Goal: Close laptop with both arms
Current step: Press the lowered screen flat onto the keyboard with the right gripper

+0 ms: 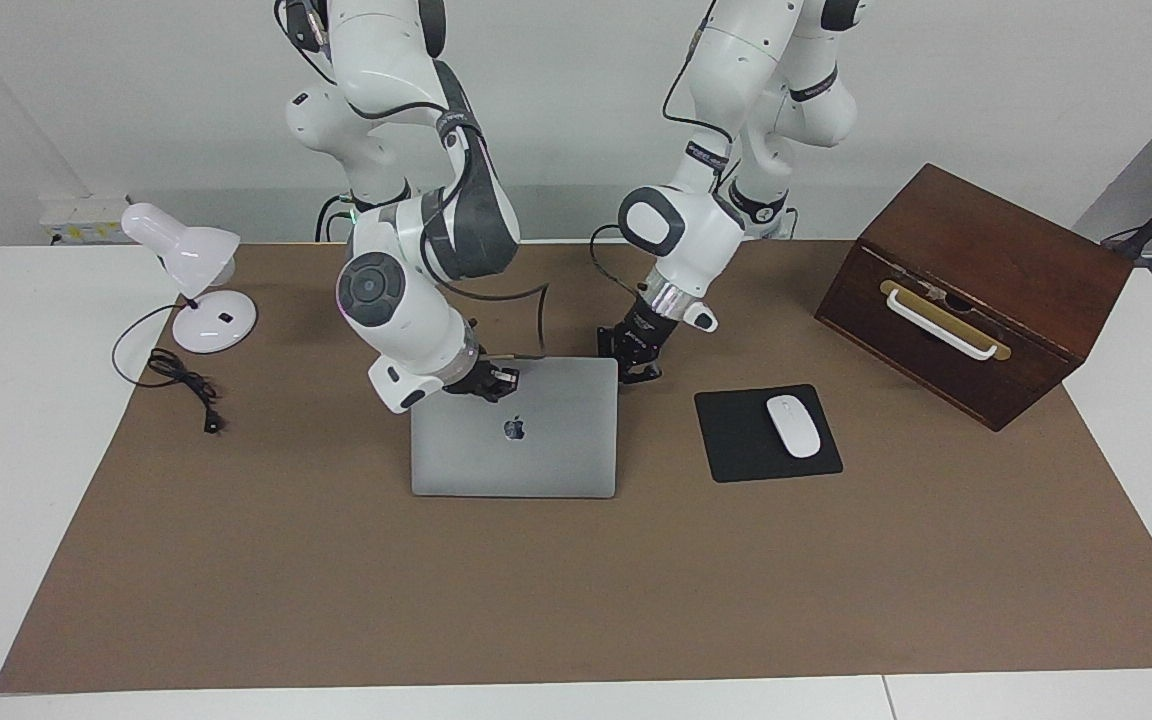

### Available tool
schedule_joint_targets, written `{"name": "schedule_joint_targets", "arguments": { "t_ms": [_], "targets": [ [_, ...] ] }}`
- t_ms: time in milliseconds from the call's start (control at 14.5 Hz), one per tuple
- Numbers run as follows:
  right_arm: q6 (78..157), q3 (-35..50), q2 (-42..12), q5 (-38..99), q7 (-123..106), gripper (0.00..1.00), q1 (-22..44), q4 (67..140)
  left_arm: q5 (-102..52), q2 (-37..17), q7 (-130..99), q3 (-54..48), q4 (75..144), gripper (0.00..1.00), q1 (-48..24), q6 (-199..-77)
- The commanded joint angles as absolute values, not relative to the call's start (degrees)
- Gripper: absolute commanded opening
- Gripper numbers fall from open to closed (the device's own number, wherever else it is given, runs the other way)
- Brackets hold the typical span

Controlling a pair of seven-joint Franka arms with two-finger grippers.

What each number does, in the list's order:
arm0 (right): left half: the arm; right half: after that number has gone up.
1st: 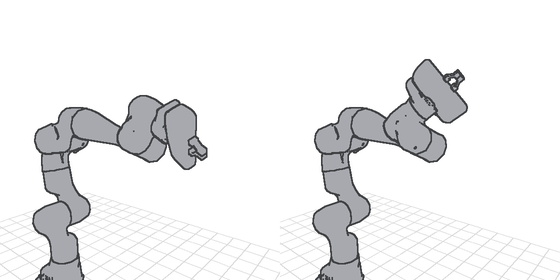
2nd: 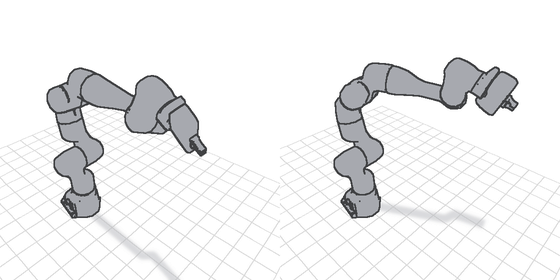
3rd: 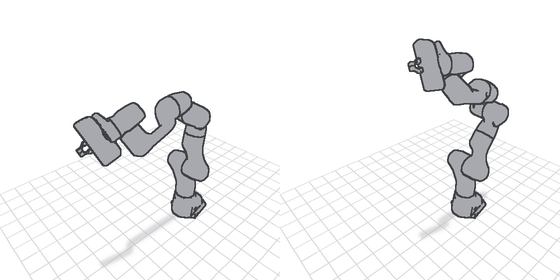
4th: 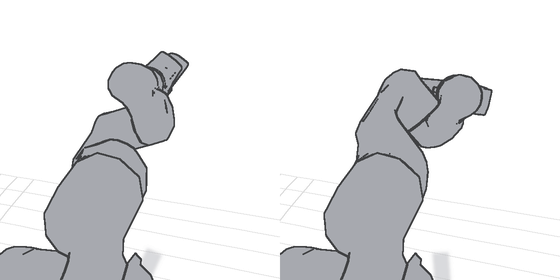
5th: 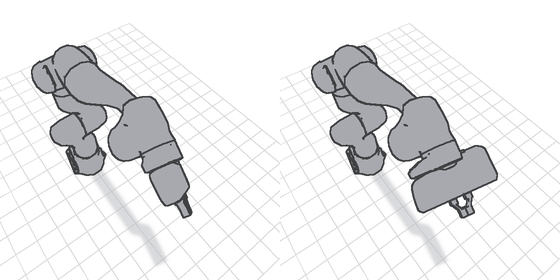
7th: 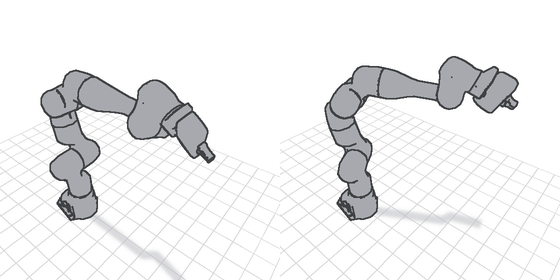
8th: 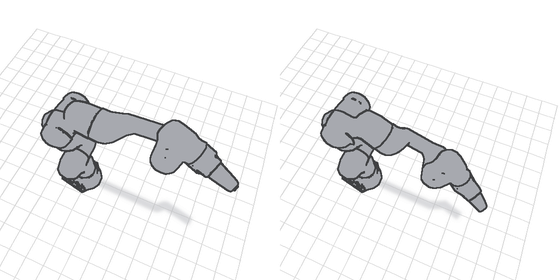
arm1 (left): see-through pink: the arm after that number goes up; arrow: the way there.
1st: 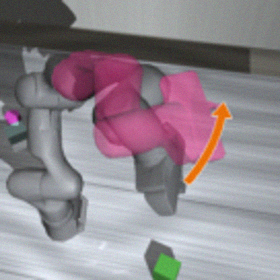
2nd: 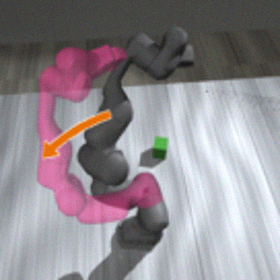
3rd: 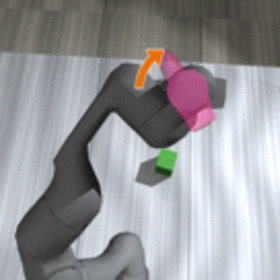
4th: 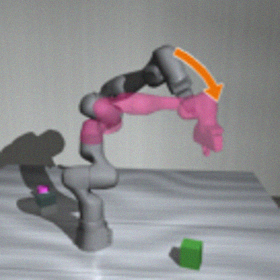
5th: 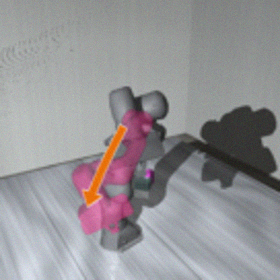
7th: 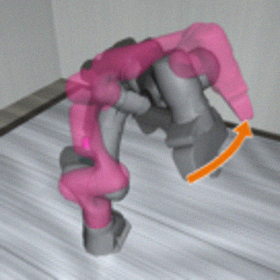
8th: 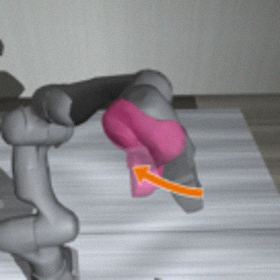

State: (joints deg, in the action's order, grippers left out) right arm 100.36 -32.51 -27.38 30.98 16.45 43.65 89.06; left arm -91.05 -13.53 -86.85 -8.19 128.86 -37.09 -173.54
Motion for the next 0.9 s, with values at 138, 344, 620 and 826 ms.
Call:
{"name": "schedule_joint_targets", "arguments": {
  "t_ms": [138, 344, 620, 826],
  "targets": [
    [103.3, -32.3, -25.5, 32.1, 16.9, 0.0, 44.3, 93.2, -92.3, -13.5, -85.4, -7.8, 132.5, 0.0, -37.8, -173.6],
    [103.4, -32.3, -25.5, 32.1, 16.9, 0.0, 44.4, 93.3, -92.3, -13.6, -85.4, -7.8, 132.5, 0.0, -38.0, -173.6],
    [104.1, -32.3, -25.5, 32.3, 16.9, 0.0, 45.2, 94.4, -92.3, -13.6, -85.4, -7.8, 132.5, 0.0, -38.1, -173.6],
    [104.4, -32.4, -25.5, 32.3, 17.0, 0.0, 45.2, 94.6, -92.4, -13.6, -85.3, -7.8, 132.5, 0.0, -38.3, -173.7]
  ]
}}
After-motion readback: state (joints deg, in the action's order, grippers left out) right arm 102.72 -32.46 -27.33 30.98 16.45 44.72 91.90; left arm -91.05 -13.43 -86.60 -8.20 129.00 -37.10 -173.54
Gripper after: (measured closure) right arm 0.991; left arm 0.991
